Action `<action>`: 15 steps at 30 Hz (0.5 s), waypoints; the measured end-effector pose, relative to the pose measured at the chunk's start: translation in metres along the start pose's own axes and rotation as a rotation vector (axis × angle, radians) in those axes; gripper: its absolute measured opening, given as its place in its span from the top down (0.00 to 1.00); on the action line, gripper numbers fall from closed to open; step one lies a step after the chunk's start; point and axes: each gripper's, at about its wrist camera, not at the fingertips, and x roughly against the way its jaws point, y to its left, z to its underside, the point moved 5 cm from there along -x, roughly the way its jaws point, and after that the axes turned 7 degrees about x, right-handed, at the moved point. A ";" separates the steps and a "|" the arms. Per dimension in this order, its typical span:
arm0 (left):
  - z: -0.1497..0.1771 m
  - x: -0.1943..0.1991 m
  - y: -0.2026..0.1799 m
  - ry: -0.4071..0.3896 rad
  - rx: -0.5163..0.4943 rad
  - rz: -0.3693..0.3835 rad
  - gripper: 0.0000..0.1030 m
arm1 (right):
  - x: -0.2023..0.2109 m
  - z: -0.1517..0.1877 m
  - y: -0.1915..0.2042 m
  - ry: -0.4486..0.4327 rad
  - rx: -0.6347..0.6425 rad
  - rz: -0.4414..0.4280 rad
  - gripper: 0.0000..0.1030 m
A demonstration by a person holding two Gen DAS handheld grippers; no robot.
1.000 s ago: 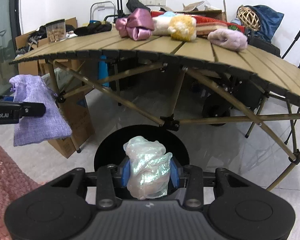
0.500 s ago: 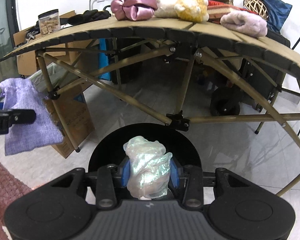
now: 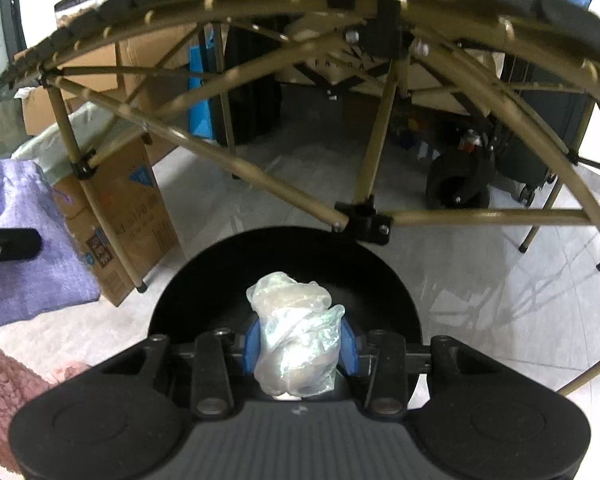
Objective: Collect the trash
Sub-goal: 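Carry both held items down under the table edge over the black bin, then open the right tool to drop the sparkly bag into the black bin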
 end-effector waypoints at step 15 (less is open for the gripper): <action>0.004 -0.007 -0.004 0.032 -0.016 0.008 0.59 | 0.000 0.001 -0.008 -0.023 -0.010 0.034 0.12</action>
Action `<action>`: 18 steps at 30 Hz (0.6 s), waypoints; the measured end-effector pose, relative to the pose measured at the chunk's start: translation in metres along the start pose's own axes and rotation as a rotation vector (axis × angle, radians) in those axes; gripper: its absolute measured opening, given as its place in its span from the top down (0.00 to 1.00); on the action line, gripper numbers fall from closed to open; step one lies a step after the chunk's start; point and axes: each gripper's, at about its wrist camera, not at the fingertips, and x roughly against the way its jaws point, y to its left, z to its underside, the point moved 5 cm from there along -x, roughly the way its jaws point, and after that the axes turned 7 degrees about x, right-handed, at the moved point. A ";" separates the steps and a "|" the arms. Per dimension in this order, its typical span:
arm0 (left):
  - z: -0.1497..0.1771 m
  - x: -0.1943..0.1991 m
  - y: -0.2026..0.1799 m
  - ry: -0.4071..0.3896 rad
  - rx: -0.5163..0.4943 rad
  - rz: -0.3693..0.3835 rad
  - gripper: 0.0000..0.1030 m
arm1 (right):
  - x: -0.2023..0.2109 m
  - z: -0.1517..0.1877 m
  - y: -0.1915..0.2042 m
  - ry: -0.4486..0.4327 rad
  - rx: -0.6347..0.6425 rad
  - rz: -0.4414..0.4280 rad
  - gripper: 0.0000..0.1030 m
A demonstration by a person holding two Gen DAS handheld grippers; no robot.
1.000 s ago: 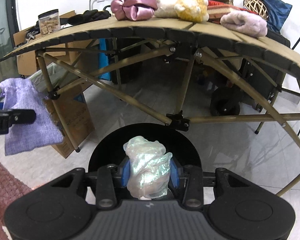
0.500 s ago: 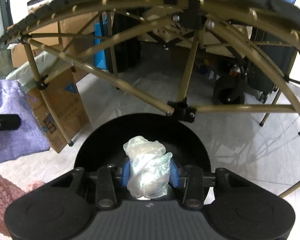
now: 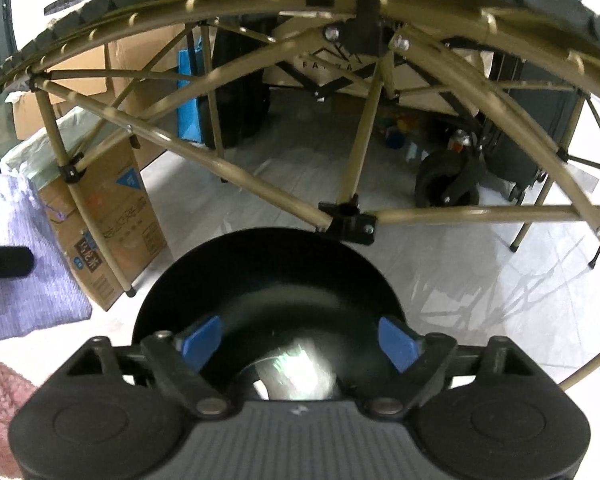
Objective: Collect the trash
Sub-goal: 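Open the right tool to drop the sparkly bag into the black bin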
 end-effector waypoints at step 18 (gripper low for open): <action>0.001 -0.001 -0.006 0.006 -0.018 0.004 0.59 | 0.013 -0.001 -0.007 0.034 0.004 0.047 0.00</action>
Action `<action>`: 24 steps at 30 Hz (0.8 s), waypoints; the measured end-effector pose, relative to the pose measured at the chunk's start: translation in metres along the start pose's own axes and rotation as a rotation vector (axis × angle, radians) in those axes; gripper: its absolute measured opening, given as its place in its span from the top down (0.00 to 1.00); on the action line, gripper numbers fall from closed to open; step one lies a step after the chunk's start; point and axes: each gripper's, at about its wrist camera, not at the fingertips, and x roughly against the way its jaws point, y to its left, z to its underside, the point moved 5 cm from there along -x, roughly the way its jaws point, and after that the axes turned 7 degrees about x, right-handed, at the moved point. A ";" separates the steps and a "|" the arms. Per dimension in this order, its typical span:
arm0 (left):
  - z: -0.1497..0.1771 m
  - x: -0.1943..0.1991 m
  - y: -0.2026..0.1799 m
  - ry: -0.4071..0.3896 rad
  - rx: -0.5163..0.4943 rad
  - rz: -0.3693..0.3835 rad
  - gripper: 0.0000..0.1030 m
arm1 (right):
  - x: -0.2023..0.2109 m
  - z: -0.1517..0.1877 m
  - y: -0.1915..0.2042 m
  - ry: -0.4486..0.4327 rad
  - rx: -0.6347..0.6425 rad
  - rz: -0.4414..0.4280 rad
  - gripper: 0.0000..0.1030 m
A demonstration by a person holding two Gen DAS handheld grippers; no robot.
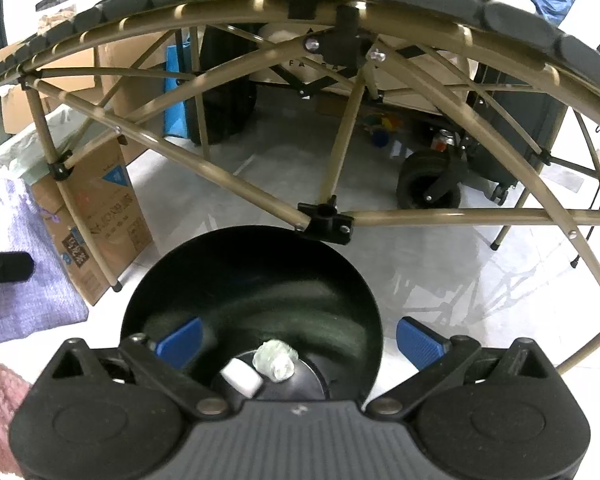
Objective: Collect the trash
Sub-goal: 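Open the right tool to drop the sparkly bag into the black bin, then lower the purple pouch into the bin and open the left tool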
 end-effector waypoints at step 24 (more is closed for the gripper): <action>0.003 -0.009 -0.041 0.032 -0.069 0.071 0.59 | 0.047 -0.001 -0.061 -0.004 -0.117 0.072 0.00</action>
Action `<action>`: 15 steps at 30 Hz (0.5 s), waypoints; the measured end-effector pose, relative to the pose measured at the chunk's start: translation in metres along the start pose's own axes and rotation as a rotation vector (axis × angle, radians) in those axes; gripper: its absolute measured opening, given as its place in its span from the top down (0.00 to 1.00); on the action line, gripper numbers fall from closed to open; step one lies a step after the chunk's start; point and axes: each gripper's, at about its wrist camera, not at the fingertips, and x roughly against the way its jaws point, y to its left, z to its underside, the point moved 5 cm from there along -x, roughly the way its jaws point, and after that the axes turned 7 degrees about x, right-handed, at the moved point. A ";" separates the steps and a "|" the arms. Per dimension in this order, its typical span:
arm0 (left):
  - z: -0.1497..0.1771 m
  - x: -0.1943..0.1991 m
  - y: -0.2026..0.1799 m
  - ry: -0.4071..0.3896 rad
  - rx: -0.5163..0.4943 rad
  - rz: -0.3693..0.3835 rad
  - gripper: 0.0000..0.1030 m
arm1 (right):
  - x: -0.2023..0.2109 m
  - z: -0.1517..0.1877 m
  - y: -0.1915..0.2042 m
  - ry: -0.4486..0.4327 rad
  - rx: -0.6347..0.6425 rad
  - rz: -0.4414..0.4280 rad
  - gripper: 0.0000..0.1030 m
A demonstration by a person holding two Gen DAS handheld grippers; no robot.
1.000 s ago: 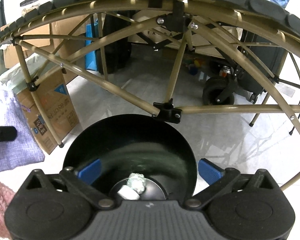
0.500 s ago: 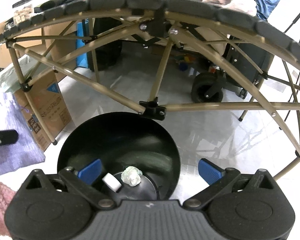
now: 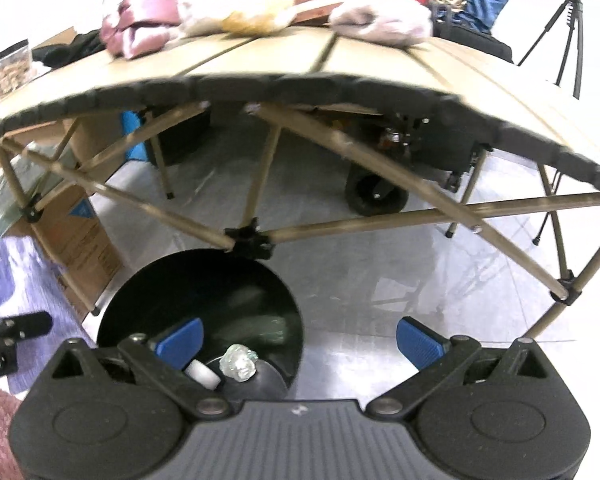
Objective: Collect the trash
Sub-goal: 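Lower the purple pouch into the bin and open the left tool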
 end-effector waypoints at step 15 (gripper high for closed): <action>-0.006 -0.022 -0.043 0.032 -0.050 0.076 0.59 | 0.012 -0.002 -0.037 -0.005 -0.050 0.080 0.00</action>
